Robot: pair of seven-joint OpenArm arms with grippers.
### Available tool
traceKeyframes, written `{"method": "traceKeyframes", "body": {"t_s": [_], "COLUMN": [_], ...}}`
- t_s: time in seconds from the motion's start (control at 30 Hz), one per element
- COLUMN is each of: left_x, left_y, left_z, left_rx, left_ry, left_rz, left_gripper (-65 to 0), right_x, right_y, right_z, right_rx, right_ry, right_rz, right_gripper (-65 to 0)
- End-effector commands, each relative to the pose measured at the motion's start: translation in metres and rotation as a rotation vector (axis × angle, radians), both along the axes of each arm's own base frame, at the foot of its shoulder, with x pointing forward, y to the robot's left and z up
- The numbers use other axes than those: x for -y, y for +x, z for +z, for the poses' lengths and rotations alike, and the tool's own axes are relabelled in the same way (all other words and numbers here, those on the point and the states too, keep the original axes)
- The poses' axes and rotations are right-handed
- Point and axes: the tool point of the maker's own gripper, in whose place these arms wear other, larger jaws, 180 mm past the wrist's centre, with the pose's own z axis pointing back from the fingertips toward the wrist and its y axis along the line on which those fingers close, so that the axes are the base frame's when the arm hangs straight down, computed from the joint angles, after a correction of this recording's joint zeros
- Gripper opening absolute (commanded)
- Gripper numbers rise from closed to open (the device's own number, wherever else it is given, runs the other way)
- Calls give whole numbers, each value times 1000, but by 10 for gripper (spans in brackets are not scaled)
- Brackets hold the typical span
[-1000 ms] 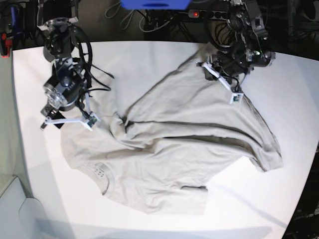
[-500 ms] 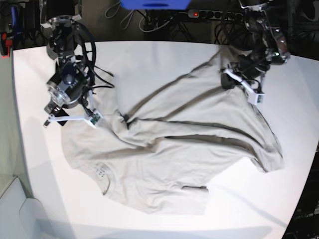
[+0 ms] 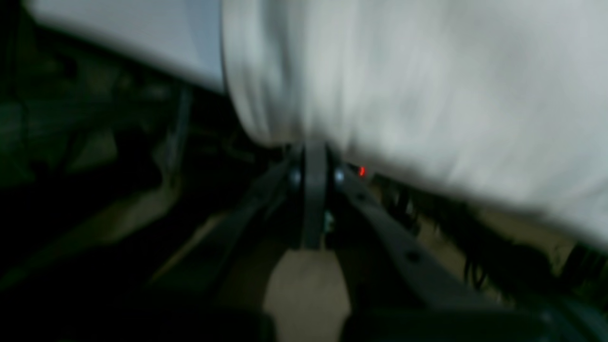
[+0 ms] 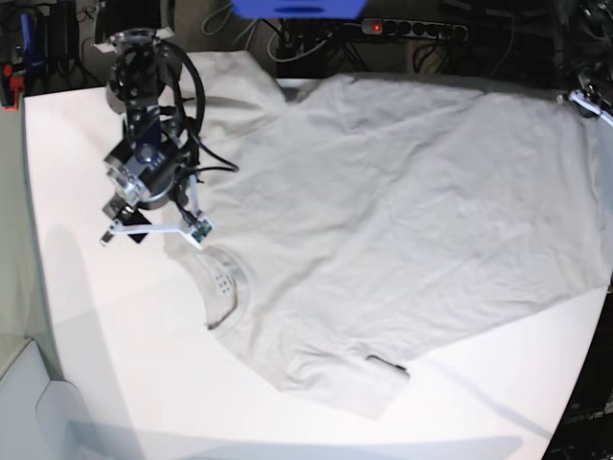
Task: Layout the t-shirt on the table in an organized manner, then fold the t-shirt properly
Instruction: 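Pull the shirt hem with the right gripper to straighten the body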
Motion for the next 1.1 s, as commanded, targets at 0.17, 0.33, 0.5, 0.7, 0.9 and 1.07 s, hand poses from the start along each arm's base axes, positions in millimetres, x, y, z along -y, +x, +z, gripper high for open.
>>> {"method": "traceKeyframes", "body": {"t_s": [0.17, 0.33, 0.5, 0.7, 0.9, 1.07], "left_x": [10, 21, 9, -1, 15, 45], "left_y": [15, 17, 7, -10, -20, -22], "left_z": [7, 10, 23, 29, 34, 56], "left_rx": [11, 40, 106, 123, 117, 149], "left_ry": [-63, -140, -180, -188, -162, -112], "left_rz": [-5, -4, 58, 107, 79, 12], "left_gripper": [-642, -642, -642, -644, -645, -645], "right_x": [-38, -73, -98, -124, -177, -187], "right_y": [3, 4, 35, 99, 148, 176], "right_z": [5, 7, 20, 19, 10, -14], "right_rx": [20, 24, 66, 37, 12, -49], "right_ry": [29, 72, 68, 68, 177, 307], "right_rz": [97, 167, 231, 256, 379, 407], "right_gripper": [-302, -304, -406, -650, -650, -650]}}
